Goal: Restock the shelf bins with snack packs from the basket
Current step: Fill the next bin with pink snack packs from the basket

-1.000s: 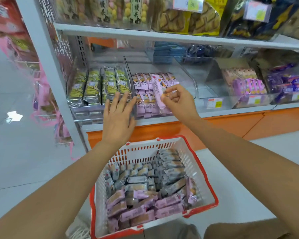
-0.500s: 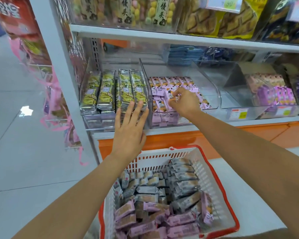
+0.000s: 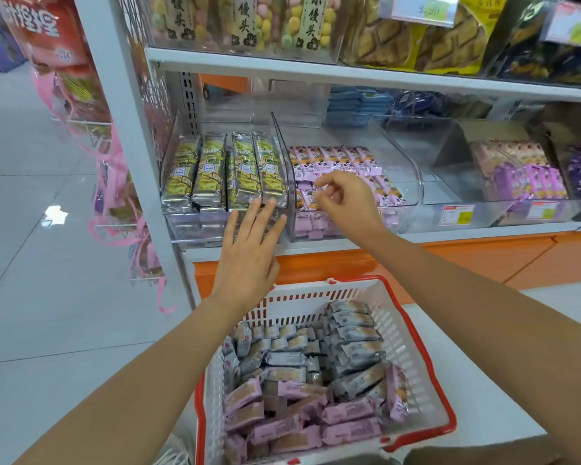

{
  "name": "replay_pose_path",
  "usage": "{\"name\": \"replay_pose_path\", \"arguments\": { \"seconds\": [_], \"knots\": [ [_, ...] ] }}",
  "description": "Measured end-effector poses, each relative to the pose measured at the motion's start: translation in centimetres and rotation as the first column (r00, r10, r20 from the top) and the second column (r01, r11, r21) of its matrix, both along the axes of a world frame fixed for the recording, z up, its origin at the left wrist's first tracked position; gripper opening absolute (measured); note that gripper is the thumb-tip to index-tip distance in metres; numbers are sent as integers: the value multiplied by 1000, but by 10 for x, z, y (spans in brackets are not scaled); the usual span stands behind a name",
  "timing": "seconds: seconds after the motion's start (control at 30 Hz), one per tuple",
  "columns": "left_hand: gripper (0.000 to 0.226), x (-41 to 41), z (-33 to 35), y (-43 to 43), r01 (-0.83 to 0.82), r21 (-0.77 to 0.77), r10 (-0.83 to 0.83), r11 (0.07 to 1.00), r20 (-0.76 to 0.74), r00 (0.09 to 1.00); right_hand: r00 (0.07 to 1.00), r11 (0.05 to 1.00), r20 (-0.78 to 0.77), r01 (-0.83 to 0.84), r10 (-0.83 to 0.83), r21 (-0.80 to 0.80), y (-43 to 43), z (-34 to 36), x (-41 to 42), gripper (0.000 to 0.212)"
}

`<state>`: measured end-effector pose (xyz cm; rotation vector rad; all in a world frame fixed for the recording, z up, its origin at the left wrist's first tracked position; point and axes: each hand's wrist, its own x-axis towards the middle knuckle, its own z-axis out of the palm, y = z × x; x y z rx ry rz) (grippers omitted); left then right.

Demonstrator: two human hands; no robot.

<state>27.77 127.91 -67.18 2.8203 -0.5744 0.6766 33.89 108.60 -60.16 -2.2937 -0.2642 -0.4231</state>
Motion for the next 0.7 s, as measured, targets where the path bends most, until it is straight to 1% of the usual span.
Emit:
{"name": "replay_pose_path", "arguments": {
  "seconds": [0.07,0.17,0.3,0.4,0.5,0.57,0.63,0.7],
  "knots": [
    [66,-10,-7,4,-14,-2,14,1000,-3,1000,995,995,16,-95,95,32,10,-7,-20,10],
    [64,-27,-27,14,-45,-5,45,999,-63,997,982,982,-31,-188,189,36,22,-32,-48,9],
    [64,-50,-67,34,-88,44,95,995,-198,976,957,974,-185,-227,222,-10,31,-86,-77,9],
    [55,-68,-100,48,-106,108,132,988,-277,952,916,966,-332,-255,226,-44,37,-128,-97,13],
    [56,-82,-127,56,-134,144,177,980,-347,921,831,946,-506,-313,230,-84,44,-165,-113,21],
    [61,-88,-141,60,-153,121,189,981,-416,890,760,919,-604,-378,240,-110,50,-188,-121,28],
    [62,-91,-153,65,-165,100,193,981,-452,871,672,885,-702,-447,237,-130,57,-207,-126,41],
    [63,-95,-159,69,-182,100,208,978,-509,835,608,839,-757,-522,239,-154,64,-223,-129,55]
  ]
}}
